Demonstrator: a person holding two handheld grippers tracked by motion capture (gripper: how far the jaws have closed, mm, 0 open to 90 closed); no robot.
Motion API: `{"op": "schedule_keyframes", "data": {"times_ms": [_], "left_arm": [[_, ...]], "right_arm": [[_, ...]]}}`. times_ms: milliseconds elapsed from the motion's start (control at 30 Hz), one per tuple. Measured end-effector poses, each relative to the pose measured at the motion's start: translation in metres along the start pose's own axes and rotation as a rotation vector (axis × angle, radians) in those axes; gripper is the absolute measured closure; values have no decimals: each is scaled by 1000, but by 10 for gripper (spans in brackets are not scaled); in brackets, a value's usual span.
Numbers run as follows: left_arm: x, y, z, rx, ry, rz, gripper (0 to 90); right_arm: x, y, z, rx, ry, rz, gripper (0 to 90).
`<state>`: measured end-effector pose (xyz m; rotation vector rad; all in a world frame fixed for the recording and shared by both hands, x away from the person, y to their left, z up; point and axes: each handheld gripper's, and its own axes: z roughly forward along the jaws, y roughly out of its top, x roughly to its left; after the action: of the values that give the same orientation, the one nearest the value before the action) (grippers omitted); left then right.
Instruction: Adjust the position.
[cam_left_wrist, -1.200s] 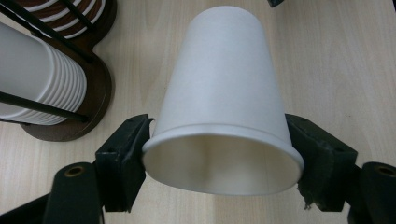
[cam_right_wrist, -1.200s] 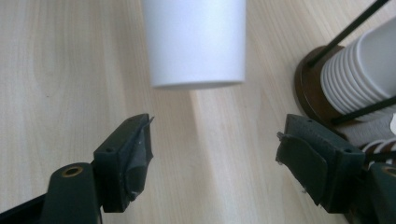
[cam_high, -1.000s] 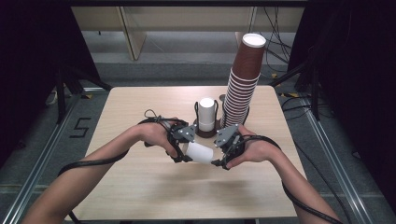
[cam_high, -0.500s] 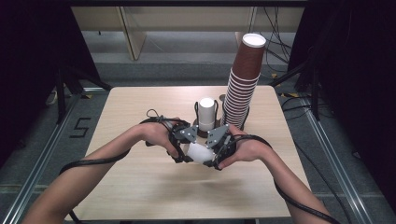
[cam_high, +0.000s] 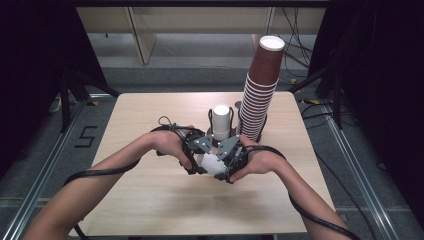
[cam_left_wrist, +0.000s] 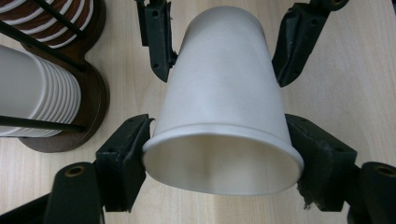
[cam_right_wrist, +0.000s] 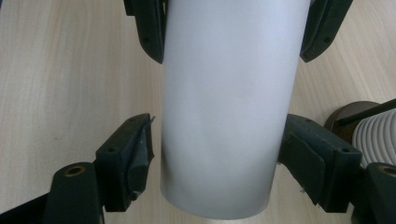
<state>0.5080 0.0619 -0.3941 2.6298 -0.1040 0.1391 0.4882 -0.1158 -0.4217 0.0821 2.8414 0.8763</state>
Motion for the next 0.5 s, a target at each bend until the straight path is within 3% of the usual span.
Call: {"op": "schedule_keyframes", "data": {"times_ms": [500], "left_arm": [[0, 2, -2, 9, -2, 15, 265]], "right_arm": [[2, -1, 4, -9, -7, 12, 307]]}}
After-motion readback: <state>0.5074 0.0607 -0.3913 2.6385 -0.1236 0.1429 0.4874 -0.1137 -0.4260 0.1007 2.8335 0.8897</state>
